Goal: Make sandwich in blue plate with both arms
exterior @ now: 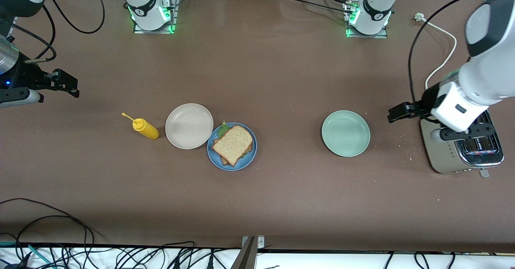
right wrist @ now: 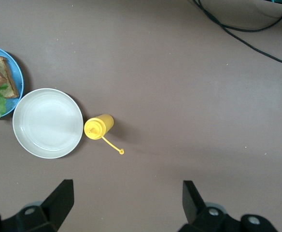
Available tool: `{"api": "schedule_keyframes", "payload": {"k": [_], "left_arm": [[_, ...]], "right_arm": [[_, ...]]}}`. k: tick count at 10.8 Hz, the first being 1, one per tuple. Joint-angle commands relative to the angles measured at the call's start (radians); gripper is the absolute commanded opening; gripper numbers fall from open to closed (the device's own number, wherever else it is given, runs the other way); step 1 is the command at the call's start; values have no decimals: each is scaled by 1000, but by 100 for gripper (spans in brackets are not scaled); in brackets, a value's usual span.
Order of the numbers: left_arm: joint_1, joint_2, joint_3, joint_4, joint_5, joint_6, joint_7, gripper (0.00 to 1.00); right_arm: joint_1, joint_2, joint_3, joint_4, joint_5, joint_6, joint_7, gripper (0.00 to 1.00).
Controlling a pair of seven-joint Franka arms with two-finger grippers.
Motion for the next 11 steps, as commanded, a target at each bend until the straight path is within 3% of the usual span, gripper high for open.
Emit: {"api": "schedule_keyframes", "payload": {"k": [1, 3, 5, 11], "left_arm": [[89, -13, -5, 13, 24, -29, 193, 100], [120, -13, -6, 11, 49, -48, 240, 100], [120, -13, -17, 8, 163, -51, 243, 100], [129, -5, -14, -1, 154, -54, 232, 100]], "right_arm": [[4, 7, -2, 19, -11, -11, 16, 100], [4, 7, -2, 19, -11, -11, 16, 100], [4, 7, -2, 19, -11, -11, 16, 100], [4, 7, -4, 19, -11, -11, 17, 100]]}}
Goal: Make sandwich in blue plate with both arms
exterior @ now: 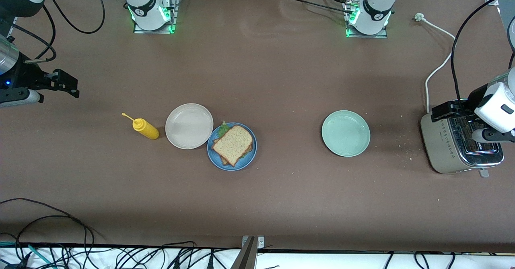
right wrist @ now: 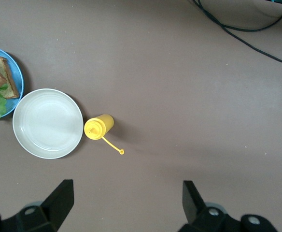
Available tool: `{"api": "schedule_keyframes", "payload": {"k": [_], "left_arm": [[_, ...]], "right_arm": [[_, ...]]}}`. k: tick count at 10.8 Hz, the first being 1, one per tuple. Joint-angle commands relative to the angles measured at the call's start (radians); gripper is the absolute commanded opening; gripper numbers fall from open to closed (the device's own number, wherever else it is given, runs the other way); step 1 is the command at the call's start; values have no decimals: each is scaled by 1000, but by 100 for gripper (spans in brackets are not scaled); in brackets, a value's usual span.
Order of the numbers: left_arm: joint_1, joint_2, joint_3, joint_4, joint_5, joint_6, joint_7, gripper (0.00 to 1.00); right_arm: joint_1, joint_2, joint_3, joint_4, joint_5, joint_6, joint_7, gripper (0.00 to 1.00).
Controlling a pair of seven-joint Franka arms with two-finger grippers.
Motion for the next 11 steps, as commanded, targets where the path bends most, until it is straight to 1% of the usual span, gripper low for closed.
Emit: {"api": "schedule_keyframes", "payload": {"k": [1, 11], "left_arm": [[7, 1, -9, -1, 17, -15, 16, 100], [-4, 3, -12, 2, 16, -17, 8, 100]], "right_arm": [[4, 6, -3, 19, -11, -11, 14, 100], [1, 6, -5, 19, -11, -13, 10, 100]]}}
